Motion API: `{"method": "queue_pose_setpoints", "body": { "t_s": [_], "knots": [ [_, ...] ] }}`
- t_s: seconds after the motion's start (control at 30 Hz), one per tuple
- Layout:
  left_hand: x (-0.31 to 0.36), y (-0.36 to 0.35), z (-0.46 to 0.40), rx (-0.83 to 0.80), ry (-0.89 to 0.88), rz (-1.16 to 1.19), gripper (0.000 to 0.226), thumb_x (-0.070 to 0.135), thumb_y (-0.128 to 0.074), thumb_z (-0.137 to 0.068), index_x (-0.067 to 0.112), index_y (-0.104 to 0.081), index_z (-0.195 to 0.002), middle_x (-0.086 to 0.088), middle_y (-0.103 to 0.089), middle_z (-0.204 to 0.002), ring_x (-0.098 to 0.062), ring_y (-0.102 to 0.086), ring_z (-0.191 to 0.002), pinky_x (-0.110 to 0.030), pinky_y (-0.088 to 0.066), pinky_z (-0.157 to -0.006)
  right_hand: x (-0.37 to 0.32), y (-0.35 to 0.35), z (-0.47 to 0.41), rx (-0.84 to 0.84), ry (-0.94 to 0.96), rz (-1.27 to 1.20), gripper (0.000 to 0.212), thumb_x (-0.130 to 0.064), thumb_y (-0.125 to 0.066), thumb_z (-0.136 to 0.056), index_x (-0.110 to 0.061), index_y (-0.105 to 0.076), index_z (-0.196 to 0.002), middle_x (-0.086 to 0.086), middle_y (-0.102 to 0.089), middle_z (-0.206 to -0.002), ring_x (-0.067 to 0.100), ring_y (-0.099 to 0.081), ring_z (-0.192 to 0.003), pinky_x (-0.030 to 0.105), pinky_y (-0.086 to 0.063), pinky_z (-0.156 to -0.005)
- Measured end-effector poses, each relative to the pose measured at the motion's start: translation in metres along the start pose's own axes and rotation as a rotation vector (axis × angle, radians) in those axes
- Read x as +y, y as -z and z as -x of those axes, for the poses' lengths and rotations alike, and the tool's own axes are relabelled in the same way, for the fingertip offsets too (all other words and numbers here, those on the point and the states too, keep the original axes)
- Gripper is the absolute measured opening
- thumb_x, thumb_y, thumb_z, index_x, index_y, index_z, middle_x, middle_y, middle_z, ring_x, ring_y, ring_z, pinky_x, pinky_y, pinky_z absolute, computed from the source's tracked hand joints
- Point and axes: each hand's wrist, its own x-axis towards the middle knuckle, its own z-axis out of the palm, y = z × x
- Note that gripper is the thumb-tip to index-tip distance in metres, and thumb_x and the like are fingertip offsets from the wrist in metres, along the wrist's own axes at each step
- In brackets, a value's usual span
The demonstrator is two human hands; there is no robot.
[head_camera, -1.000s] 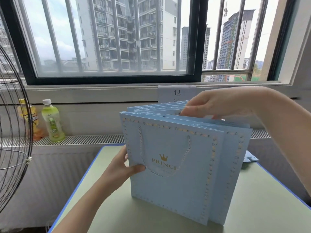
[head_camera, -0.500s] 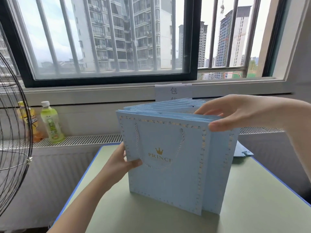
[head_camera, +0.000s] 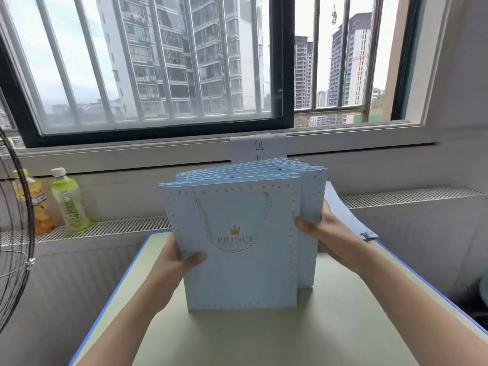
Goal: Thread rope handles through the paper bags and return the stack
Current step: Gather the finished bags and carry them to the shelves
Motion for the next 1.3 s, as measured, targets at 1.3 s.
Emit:
{"method": "queue_pose_setpoints", "body": {
  "t_s": [1.3],
  "knots": [
    [0.031,-0.036,0.048,0.066,0.011,-0.020,0.062,0.047,-0.086,-0.043,0.023,-0.064,-0.096,-0.002,-0.074,-0.093,-0.020,-0.071,-0.082,-0.027,-0.057,-0.059,0.036,-0.063,0.043,0.311,-0.076,0.076,0.057,-0.064,-0.069,-0.066,-0.026,-0.062,-0.108,-0.004,-0.068,-0.105,0.016,-0.066,-0.096,0.048,-0.053,-0.085]
  ]
}}
